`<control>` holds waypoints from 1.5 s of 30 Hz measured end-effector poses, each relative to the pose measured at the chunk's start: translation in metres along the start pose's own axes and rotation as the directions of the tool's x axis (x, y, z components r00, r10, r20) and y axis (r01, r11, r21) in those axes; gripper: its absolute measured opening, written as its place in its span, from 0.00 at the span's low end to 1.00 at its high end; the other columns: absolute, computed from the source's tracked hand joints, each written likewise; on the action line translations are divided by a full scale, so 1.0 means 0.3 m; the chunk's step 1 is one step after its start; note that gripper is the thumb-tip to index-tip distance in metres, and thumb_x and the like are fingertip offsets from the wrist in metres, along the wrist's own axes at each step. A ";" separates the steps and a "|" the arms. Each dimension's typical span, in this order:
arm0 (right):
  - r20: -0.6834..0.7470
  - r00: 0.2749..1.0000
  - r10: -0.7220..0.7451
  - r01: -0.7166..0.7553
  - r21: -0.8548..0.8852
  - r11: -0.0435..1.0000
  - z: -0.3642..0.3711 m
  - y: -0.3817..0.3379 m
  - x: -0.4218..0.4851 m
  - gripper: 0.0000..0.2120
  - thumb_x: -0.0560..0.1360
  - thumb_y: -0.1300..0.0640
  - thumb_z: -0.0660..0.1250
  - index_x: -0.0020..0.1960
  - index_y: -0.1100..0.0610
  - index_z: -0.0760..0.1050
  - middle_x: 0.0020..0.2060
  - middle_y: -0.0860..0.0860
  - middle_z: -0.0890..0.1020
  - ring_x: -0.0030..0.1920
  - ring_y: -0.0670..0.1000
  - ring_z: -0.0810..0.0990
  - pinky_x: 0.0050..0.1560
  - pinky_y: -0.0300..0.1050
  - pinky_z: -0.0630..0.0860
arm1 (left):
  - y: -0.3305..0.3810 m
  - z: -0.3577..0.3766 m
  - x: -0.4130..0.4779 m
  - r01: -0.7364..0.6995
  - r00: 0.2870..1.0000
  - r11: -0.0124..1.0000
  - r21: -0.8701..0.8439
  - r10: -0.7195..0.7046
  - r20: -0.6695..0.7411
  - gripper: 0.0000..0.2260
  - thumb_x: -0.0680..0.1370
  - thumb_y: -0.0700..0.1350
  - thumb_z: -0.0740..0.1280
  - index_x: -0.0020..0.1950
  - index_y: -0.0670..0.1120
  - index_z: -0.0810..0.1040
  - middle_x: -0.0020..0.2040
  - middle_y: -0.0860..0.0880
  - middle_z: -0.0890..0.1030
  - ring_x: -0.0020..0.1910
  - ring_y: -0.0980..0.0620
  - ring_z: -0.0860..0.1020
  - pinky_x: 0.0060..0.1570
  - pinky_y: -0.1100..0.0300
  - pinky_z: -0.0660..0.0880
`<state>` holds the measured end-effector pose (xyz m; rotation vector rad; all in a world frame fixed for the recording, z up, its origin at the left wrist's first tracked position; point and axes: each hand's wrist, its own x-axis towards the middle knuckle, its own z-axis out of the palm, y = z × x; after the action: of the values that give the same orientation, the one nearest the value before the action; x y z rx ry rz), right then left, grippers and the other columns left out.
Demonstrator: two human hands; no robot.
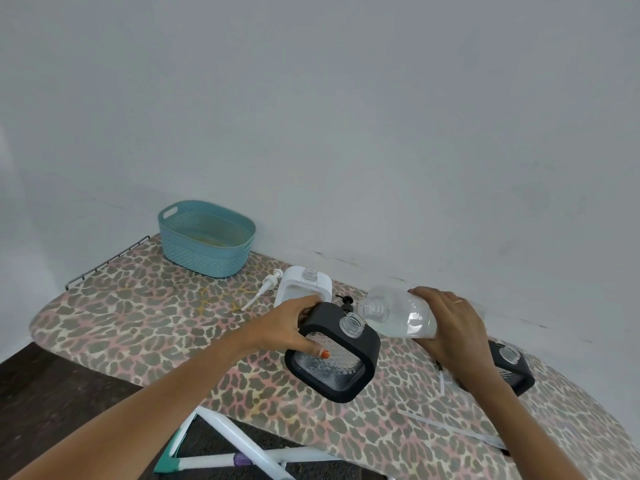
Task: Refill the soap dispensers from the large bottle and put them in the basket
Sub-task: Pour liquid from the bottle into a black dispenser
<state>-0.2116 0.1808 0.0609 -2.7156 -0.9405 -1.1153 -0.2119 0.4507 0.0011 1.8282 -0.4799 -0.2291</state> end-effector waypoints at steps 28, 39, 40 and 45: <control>-0.009 0.997 -0.082 0.081 -0.092 0.992 -0.003 0.029 0.012 0.27 0.50 0.59 0.83 0.47 0.63 0.80 0.43 0.55 0.84 0.39 0.58 0.83 0.39 0.51 0.78 | 0.007 0.005 0.011 0.027 1.000 0.998 0.048 -0.027 0.006 0.25 0.66 0.37 0.76 0.60 0.39 0.71 0.57 0.41 0.78 0.57 0.46 0.77 0.60 0.50 0.73; -0.002 0.997 -0.080 0.080 -0.106 0.991 0.000 0.039 0.011 0.27 0.51 0.59 0.83 0.47 0.63 0.80 0.43 0.55 0.84 0.39 0.58 0.83 0.39 0.51 0.78 | 0.002 0.007 0.016 0.032 0.999 0.998 0.055 -0.031 -0.005 0.25 0.66 0.38 0.76 0.60 0.39 0.71 0.57 0.41 0.78 0.57 0.46 0.77 0.61 0.48 0.73; -0.001 0.997 -0.080 0.080 -0.105 0.991 0.000 0.039 0.010 0.27 0.51 0.59 0.83 0.47 0.63 0.80 0.43 0.55 0.84 0.39 0.58 0.83 0.39 0.51 0.78 | 0.001 0.006 0.016 0.033 0.999 0.998 0.056 -0.033 -0.004 0.25 0.66 0.38 0.77 0.59 0.39 0.71 0.57 0.41 0.78 0.57 0.46 0.77 0.61 0.48 0.73; 0.000 0.996 -0.089 0.088 -0.118 0.989 0.001 0.040 0.009 0.27 0.50 0.60 0.83 0.47 0.63 0.80 0.43 0.55 0.84 0.39 0.58 0.83 0.38 0.50 0.78 | -0.002 0.007 0.014 0.039 0.999 0.998 0.052 -0.038 -0.011 0.25 0.65 0.38 0.77 0.59 0.39 0.71 0.56 0.41 0.78 0.56 0.45 0.77 0.61 0.46 0.72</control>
<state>-0.2033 0.1725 0.0645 -2.7857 -1.0359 -1.2307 -0.2090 0.4473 0.0001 1.8900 -0.4478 -0.2361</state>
